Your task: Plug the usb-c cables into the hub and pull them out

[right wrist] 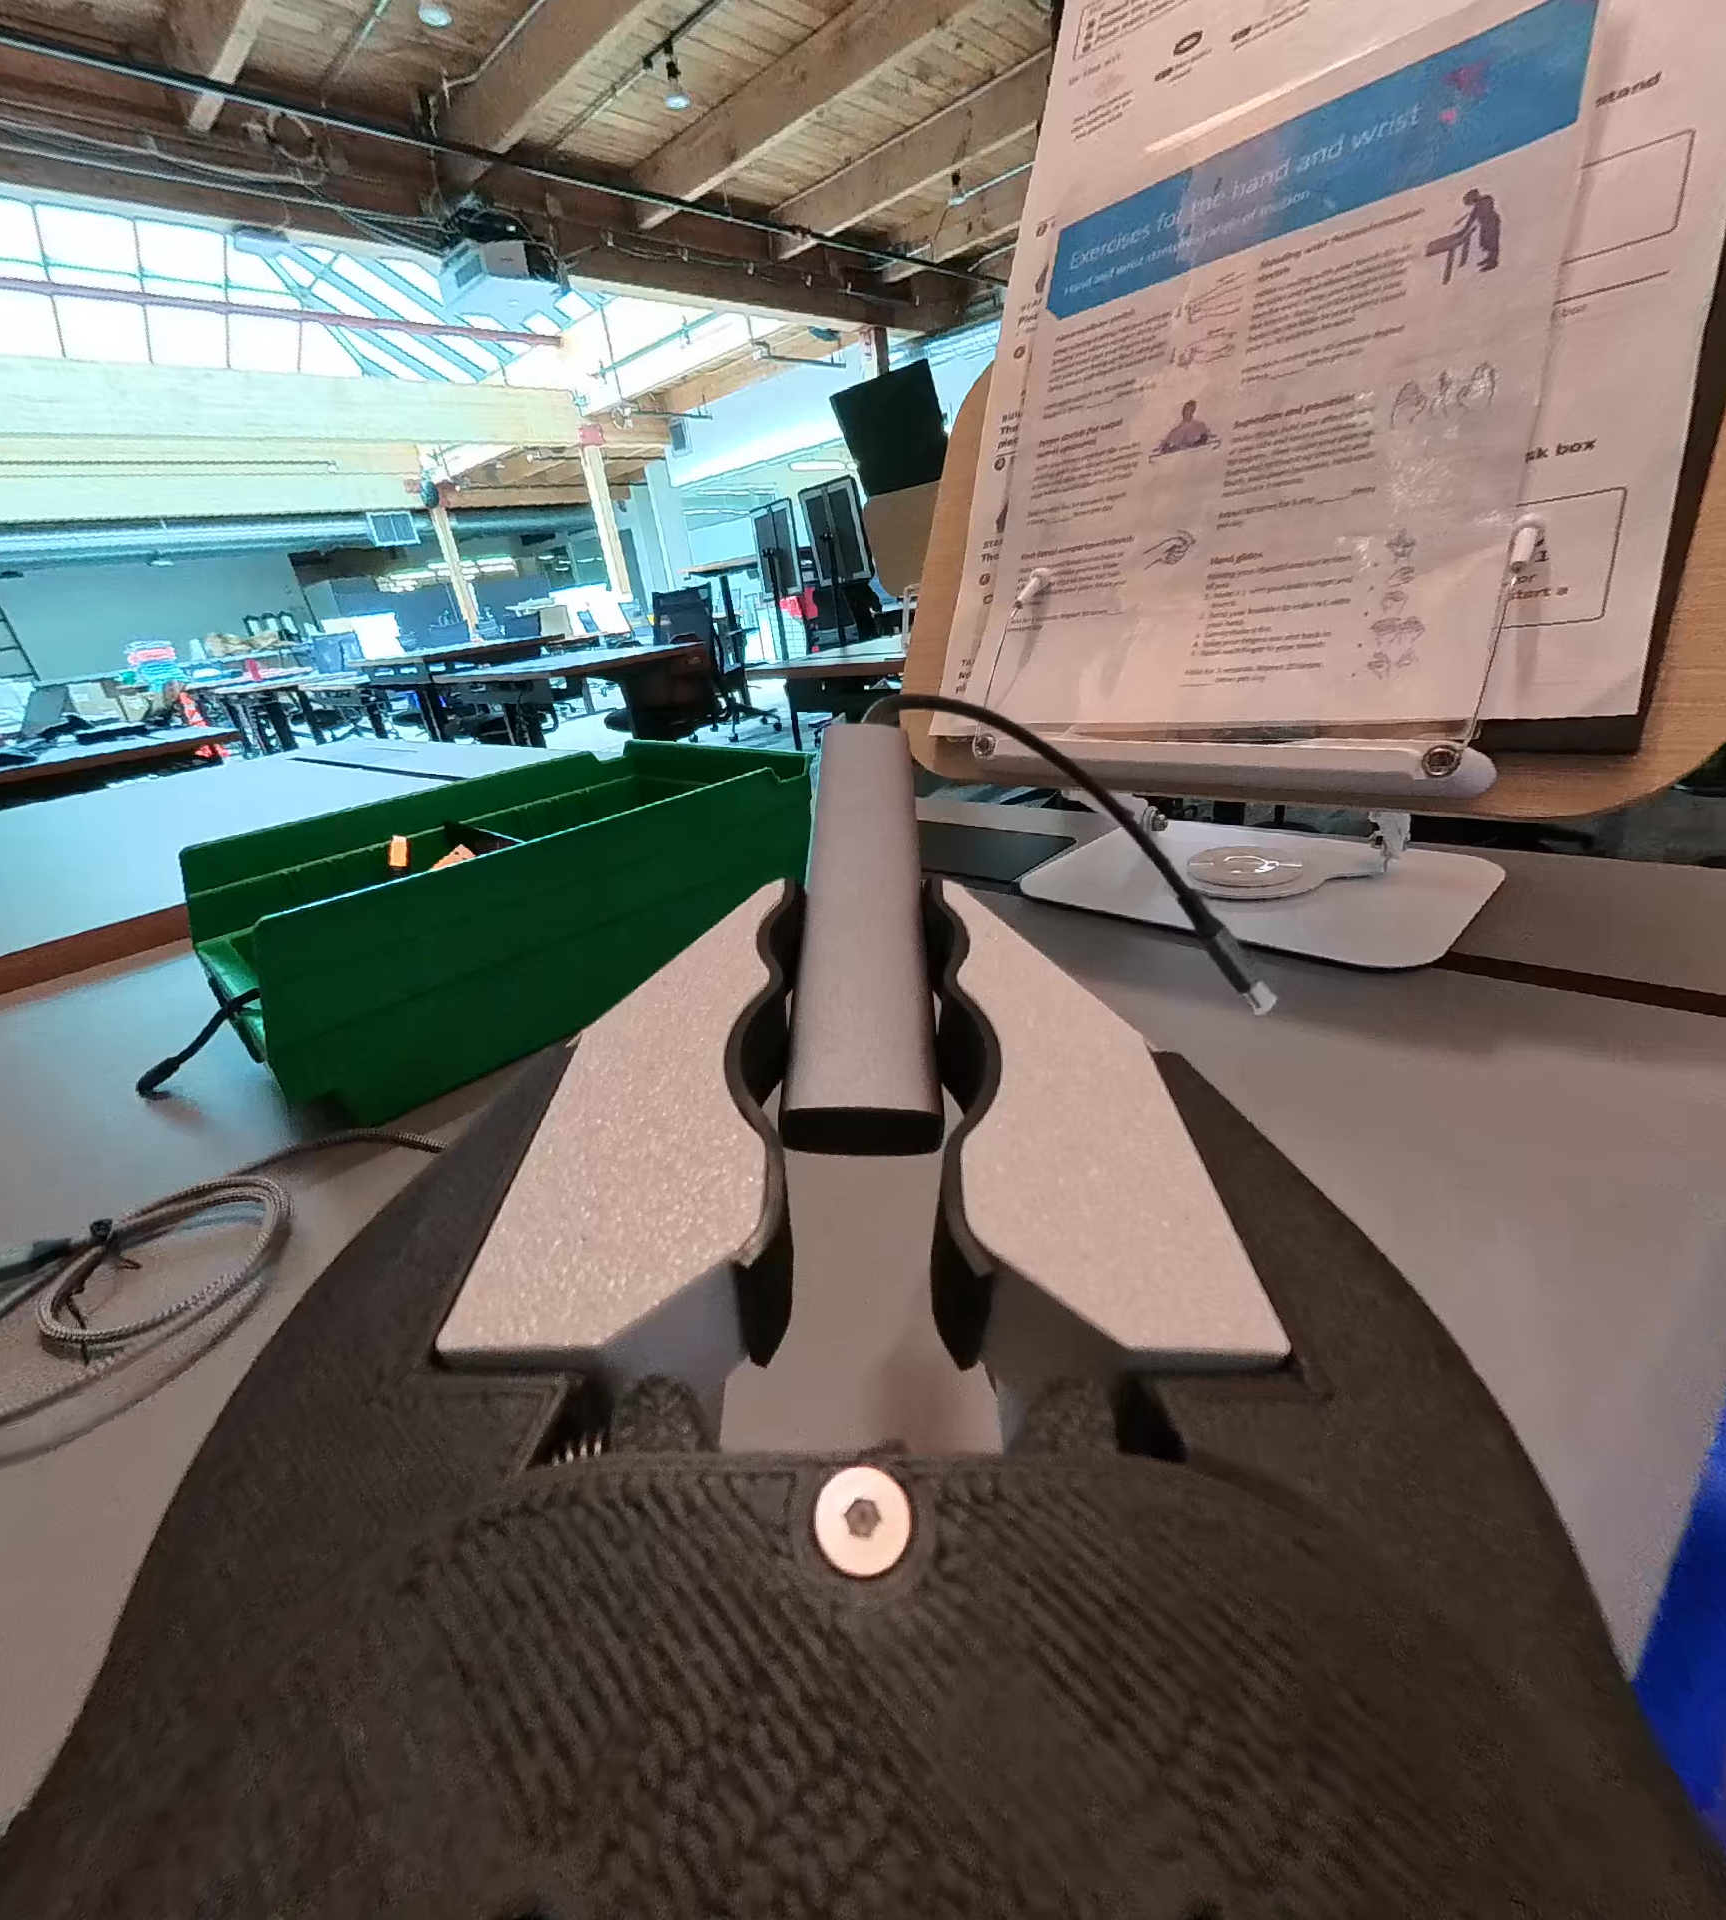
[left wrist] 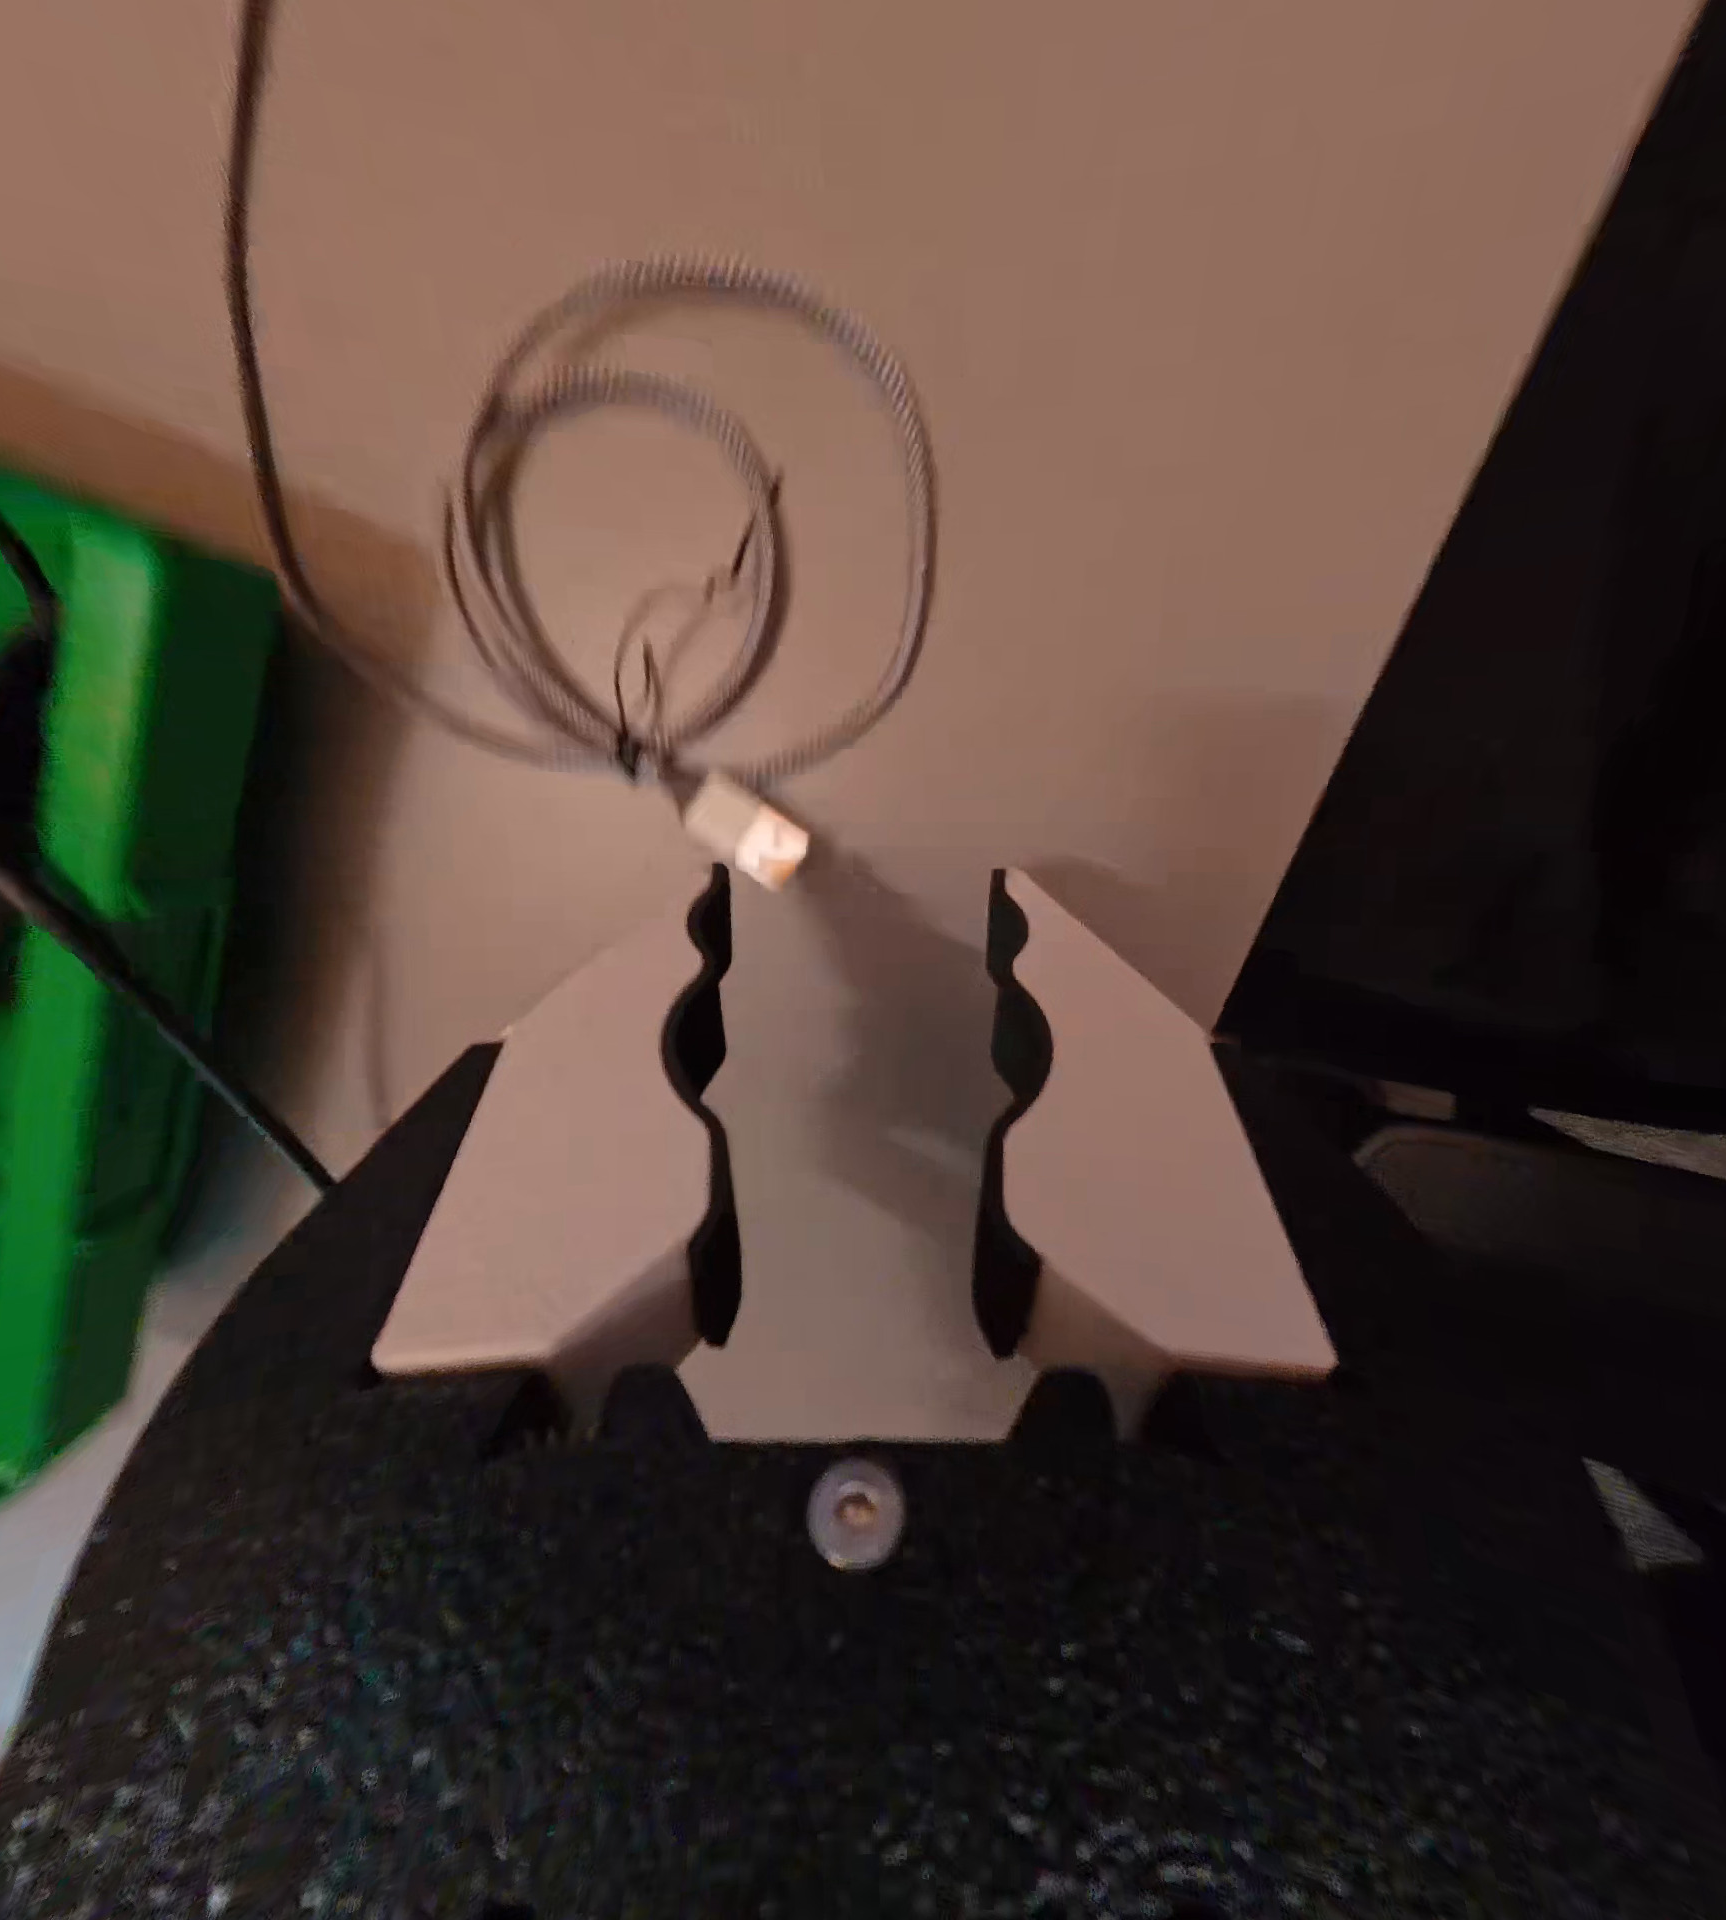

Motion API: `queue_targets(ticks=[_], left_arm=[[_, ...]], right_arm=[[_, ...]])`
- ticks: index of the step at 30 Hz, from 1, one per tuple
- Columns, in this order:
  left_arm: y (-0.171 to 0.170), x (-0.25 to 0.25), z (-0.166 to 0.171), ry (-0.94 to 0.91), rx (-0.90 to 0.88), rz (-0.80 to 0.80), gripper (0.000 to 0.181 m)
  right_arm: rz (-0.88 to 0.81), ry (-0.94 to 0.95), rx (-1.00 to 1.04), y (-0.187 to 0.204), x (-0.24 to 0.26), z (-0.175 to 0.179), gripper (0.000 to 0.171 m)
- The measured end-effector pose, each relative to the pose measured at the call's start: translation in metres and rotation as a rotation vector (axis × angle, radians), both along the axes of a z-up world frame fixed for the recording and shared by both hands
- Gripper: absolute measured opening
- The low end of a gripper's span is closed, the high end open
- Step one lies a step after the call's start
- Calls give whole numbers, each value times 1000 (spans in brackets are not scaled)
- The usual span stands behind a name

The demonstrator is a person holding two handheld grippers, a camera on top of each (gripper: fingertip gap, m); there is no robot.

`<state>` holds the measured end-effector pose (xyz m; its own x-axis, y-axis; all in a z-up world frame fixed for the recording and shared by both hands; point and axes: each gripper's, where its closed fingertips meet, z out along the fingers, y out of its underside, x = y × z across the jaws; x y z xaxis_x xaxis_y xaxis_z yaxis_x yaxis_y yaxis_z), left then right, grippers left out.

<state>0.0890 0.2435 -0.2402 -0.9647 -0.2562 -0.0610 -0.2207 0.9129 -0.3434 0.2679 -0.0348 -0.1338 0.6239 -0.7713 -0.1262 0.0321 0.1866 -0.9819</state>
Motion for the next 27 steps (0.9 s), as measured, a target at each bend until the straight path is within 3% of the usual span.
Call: queue_targets(ticks=[1, 5, 10, 14, 20, 24, 27], left_arm=[[-17, -1, 9, -30, -45, -75, 45], [-92, -15, 27, -45, -149, -394, 44], [-153, 16, 8, -253, 80, -782, 42], [-191, 46, -4, -401, 232, -973, 42], [-226, 49, -20, -540, 281, -1216, 36], [-225, 52, -31, -558, 340, -1272, 5], [-227, 51, -31, -550, 344, -1281, 3]], right_arm=[[2, 1, 0, 0, 0, 0, 22], [12, 12, -11, 3, 1, -3, 22], [4, 15, -60, 3, 3, -9, 22], [5, 23, -53, 1, 5, -10, 22], [11, 19, -18, -3, 4, -3, 22], [9, 30, 5, -6, 4, 0, 22], [19, 30, 11, -4, 3, 1, 22]])
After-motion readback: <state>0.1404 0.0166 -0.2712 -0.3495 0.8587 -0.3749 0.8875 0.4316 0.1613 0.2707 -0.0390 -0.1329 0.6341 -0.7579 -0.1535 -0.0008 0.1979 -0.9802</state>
